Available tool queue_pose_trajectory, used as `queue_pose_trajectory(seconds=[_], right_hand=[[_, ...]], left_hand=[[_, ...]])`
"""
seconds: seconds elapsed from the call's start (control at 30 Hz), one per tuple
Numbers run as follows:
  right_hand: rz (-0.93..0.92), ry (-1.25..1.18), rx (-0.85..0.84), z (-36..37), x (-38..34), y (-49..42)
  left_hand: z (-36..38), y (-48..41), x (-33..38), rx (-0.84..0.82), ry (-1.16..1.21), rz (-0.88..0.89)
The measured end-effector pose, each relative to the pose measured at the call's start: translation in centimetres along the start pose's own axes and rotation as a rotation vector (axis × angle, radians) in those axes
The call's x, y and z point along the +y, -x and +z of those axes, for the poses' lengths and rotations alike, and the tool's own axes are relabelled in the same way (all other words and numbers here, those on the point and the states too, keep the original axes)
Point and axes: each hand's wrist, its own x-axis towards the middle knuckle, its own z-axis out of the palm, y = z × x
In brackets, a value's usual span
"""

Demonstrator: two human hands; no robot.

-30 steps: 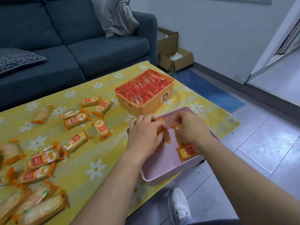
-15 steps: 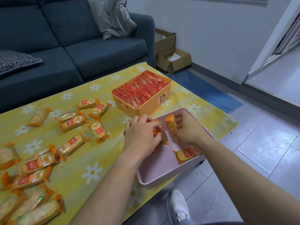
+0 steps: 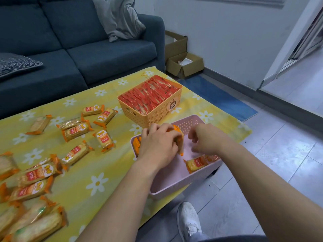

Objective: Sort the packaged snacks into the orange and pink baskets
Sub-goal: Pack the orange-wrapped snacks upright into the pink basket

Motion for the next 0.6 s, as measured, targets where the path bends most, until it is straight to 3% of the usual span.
queue_pose_trajectory(seconds=[0.1, 0.33, 0.4, 0.53, 0.6], right_hand=[[-0.028, 0.215, -0.318, 0.8, -0.4, 1.0], [-0.062, 0.372, -0.349, 0.0, -1.3, 1.2], [-0.084, 0.359, -0.216, -1.0, -1.3, 1.5], [-0.066, 0.205, 0.209, -2.3, -1.6, 1.7], [-0.075, 0.169, 0.326, -1.9, -1.9, 1.6]], left_hand=[[-0.1, 0.0, 0.1, -0.031, 0.024, -0.014], [0.0, 0.0, 0.2, -0.026, 0.065, -0.046], [0.0, 0.0, 0.1, -0.022, 0.068, -0.049], [0.0, -0.1, 0.1, -0.035, 0.075, -0.049], [-0.2, -0.2, 0.2, -0.031, 0.06, -0.047]])
